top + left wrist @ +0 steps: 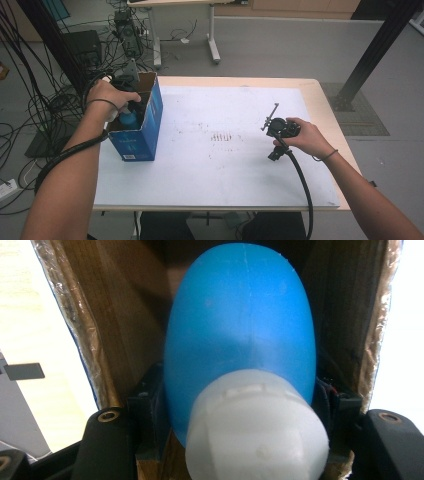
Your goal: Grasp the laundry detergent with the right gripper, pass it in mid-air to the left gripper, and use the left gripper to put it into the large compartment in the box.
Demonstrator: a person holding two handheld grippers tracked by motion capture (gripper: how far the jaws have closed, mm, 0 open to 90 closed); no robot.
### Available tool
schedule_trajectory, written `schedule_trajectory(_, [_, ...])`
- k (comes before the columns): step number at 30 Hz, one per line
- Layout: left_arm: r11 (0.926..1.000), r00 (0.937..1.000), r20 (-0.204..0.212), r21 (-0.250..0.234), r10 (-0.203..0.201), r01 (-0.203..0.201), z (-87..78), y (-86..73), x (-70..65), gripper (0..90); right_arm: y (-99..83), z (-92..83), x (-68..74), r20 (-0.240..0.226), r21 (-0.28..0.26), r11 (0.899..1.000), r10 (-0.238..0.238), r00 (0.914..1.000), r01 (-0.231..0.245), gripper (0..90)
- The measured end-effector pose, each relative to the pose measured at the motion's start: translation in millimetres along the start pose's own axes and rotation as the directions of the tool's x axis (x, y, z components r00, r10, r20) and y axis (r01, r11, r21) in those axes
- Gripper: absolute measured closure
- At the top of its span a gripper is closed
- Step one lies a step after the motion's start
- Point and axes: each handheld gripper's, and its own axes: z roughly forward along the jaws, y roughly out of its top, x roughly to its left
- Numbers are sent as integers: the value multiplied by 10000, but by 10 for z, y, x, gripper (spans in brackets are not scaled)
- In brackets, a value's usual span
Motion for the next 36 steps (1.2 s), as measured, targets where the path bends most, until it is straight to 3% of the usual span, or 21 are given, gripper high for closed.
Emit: schedule_trajectory(36, [10000,10000,26,52,-8,8,-3,-3,-6,375,10,3,-2,18,-20,10000,11,10000,-11,75])
